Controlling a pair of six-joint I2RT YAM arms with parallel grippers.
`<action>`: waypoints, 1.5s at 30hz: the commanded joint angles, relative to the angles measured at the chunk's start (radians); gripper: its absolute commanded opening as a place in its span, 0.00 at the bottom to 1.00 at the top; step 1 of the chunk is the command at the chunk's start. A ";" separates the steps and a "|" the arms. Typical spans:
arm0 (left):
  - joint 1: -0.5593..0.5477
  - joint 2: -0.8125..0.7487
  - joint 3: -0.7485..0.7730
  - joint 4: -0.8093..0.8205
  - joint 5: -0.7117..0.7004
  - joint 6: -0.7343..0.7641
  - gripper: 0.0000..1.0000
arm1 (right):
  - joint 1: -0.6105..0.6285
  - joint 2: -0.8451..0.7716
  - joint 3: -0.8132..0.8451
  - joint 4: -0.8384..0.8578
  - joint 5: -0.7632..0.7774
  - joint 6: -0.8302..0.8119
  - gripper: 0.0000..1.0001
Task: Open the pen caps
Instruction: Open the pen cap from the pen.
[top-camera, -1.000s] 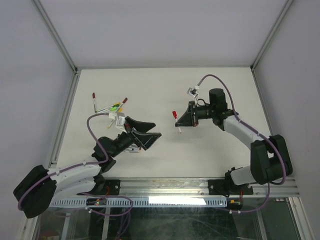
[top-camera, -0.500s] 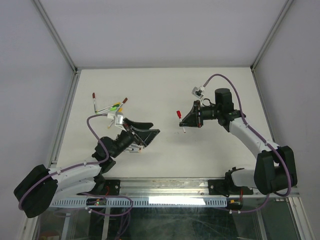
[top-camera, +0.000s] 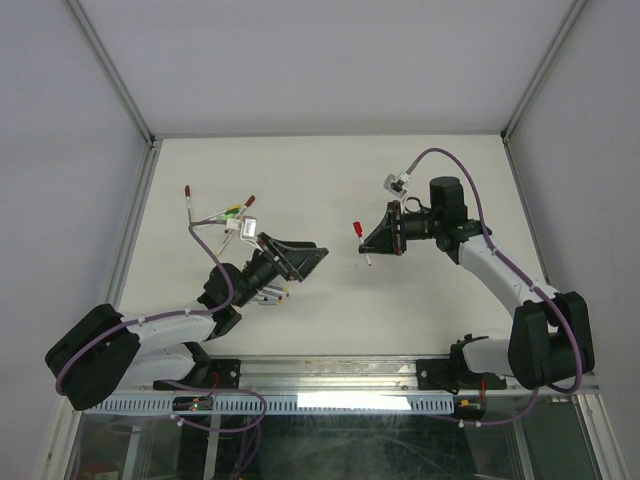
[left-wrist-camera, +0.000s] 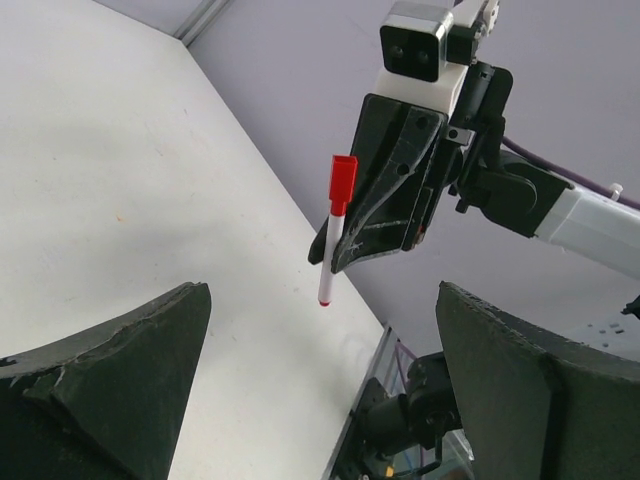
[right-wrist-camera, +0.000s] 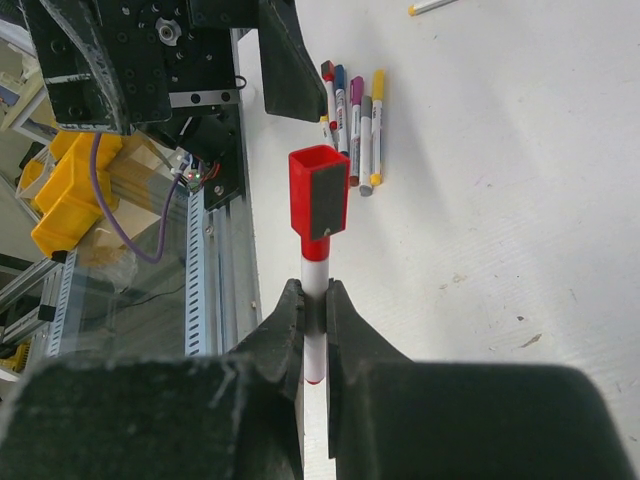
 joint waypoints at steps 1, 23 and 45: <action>0.010 0.033 0.070 0.084 -0.046 -0.026 0.97 | -0.003 -0.018 0.031 0.003 0.003 -0.029 0.00; -0.078 0.391 0.366 0.078 -0.064 0.005 0.76 | 0.009 -0.011 0.041 -0.024 0.018 -0.051 0.00; -0.090 0.446 0.462 0.041 0.043 0.093 0.12 | 0.017 0.003 0.060 -0.056 -0.006 -0.060 0.00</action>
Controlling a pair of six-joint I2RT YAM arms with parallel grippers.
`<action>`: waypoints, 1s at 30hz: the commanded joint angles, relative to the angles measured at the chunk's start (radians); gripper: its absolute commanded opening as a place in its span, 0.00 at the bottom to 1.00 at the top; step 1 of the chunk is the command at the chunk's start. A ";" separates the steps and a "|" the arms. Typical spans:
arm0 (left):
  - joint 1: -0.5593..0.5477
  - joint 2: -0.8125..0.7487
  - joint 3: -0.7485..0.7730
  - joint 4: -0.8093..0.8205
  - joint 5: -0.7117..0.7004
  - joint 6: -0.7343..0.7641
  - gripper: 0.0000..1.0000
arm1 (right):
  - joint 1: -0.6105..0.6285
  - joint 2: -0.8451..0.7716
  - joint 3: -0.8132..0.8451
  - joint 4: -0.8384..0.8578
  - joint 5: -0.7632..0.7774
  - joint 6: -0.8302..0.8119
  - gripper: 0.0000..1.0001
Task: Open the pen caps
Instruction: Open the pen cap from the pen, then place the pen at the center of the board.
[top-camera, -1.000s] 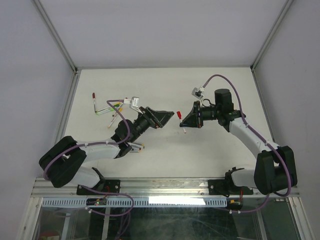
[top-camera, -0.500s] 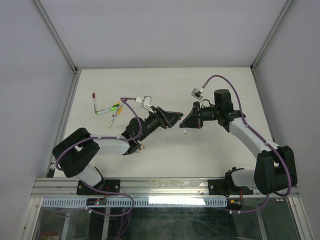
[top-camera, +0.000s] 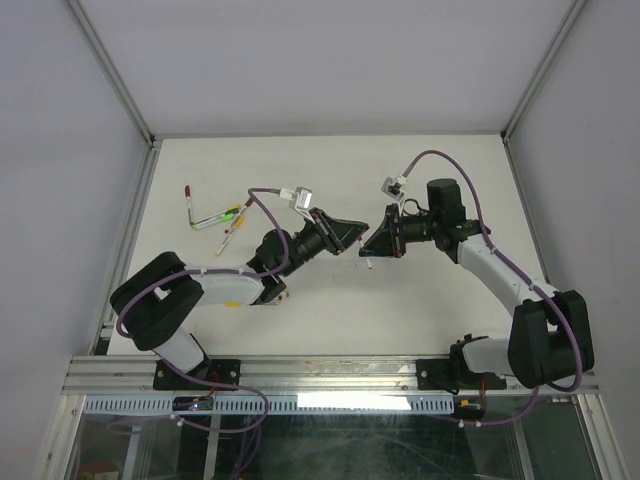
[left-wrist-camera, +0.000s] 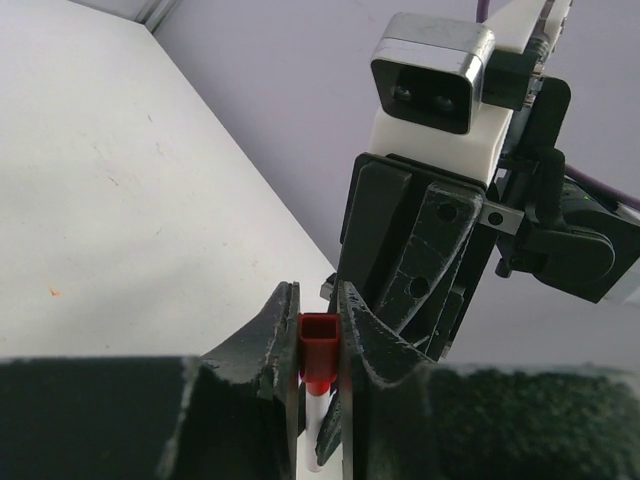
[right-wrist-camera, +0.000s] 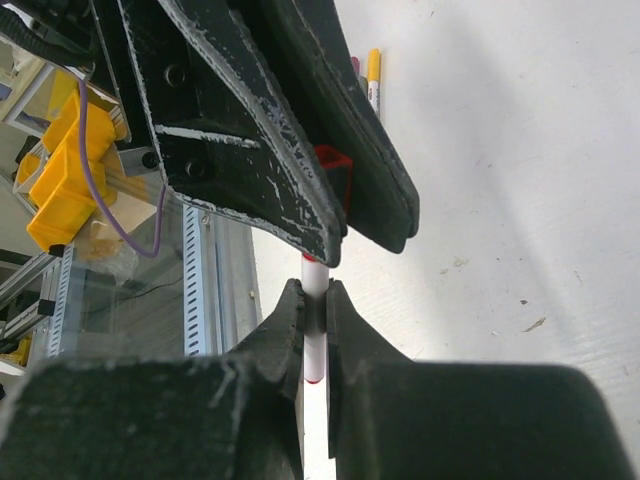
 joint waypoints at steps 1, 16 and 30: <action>-0.007 -0.027 0.041 0.015 0.040 0.063 0.09 | 0.006 0.000 0.056 0.013 -0.034 -0.012 0.00; 0.265 -0.110 0.176 -0.032 -0.091 0.057 0.00 | 0.050 0.049 0.037 0.060 -0.072 0.033 0.00; 0.340 -0.116 0.277 -0.162 -0.022 0.089 0.00 | -0.071 0.152 0.124 -0.077 0.250 0.004 0.00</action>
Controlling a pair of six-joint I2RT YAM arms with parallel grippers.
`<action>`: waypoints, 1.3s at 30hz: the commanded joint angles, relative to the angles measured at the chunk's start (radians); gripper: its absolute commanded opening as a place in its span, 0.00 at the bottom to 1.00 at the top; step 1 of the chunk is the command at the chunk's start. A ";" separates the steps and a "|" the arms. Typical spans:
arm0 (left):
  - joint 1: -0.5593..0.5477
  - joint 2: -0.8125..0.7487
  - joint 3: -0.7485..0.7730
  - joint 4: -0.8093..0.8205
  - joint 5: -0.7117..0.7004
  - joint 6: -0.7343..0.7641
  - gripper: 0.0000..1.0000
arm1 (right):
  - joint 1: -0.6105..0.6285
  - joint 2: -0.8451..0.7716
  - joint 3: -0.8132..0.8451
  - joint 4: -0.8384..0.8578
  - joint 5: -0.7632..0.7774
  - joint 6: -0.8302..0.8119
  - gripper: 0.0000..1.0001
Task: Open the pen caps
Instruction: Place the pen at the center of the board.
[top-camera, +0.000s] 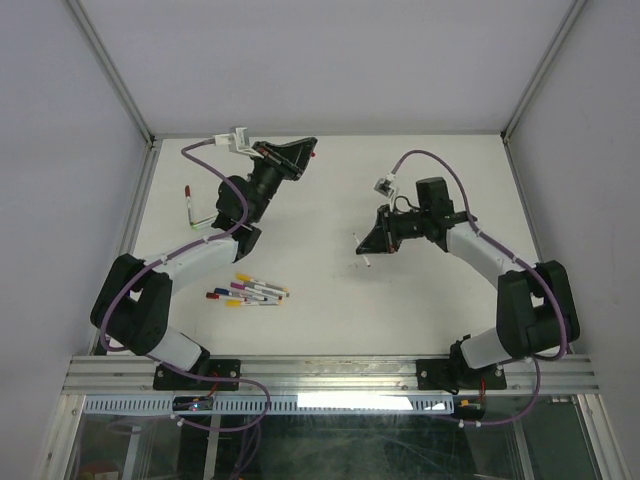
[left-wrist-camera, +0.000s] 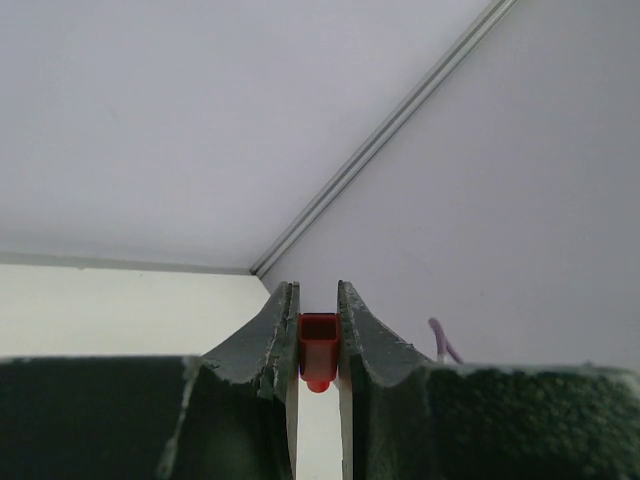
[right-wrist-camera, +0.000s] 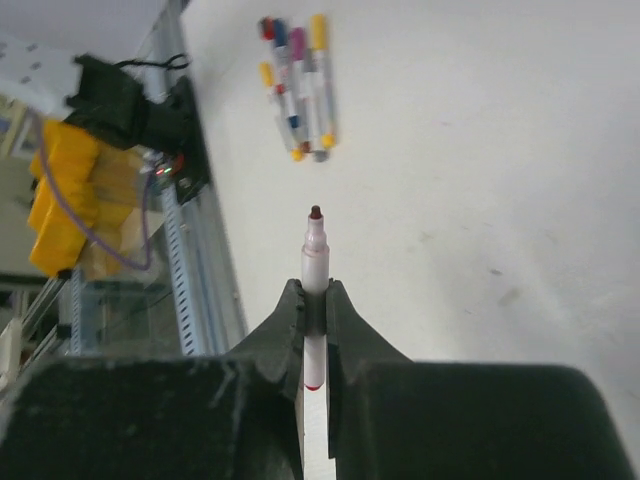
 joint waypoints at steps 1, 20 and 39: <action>0.002 -0.034 0.013 -0.086 0.054 0.036 0.00 | -0.144 -0.004 0.090 -0.099 0.300 -0.056 0.00; -0.097 0.303 0.246 -0.497 0.162 -0.061 0.00 | -0.417 0.331 0.303 -0.297 0.958 -0.206 0.00; -0.268 0.763 0.857 -0.851 0.076 -0.079 0.00 | -0.561 0.104 0.084 -0.425 0.813 -0.230 0.08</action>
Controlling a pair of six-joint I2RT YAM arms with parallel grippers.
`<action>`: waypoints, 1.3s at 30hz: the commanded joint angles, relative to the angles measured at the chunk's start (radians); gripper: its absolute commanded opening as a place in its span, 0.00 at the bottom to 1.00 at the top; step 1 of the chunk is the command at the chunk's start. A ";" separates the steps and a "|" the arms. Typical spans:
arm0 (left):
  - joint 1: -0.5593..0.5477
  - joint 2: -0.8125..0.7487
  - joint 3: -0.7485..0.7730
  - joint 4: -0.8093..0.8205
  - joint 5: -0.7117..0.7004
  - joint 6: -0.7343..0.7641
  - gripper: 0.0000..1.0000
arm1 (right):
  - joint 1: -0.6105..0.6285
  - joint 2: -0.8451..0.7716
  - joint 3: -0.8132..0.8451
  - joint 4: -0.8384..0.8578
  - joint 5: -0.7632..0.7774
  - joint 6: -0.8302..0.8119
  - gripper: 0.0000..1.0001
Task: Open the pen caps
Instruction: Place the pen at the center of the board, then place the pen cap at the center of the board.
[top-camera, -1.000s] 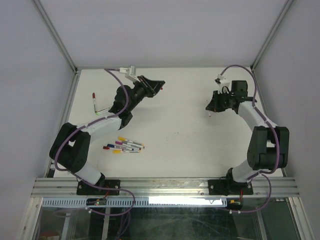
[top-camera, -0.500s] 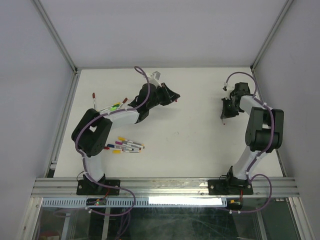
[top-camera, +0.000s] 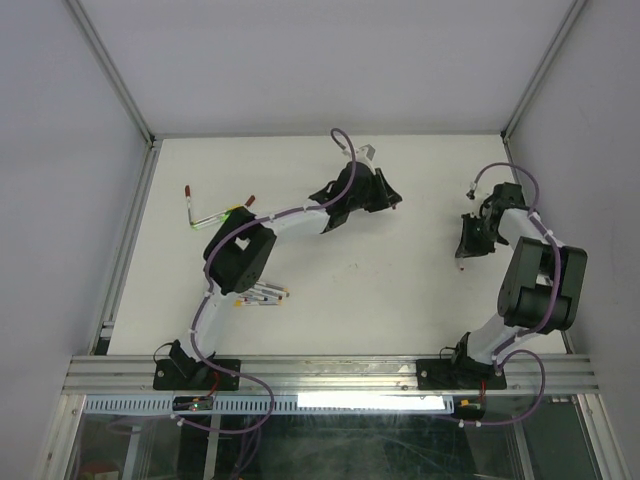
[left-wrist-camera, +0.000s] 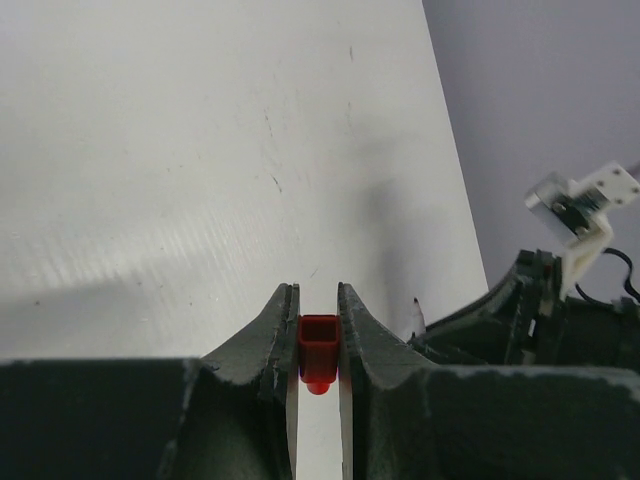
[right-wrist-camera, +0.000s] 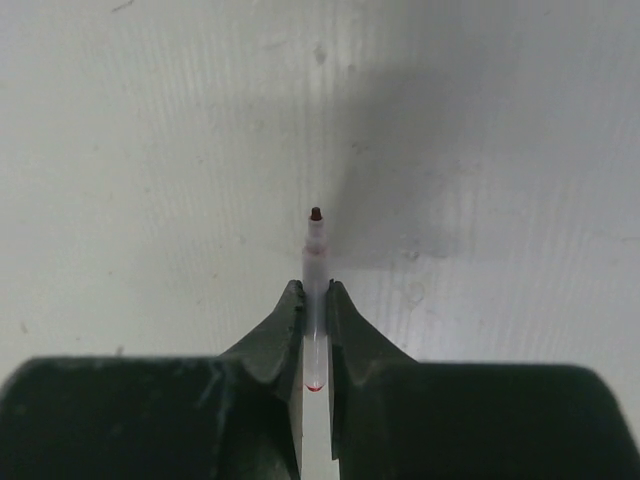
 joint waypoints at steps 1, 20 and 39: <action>-0.027 0.072 0.140 -0.049 -0.018 -0.013 0.00 | 0.014 -0.093 -0.049 -0.028 -0.070 -0.026 0.09; -0.074 0.185 0.261 -0.013 -0.010 -0.070 0.00 | 0.014 -0.031 -0.032 -0.066 -0.095 -0.036 0.30; -0.071 0.050 0.064 0.159 -0.016 -0.073 0.00 | 0.025 -0.160 -0.028 -0.028 -0.220 -0.070 0.39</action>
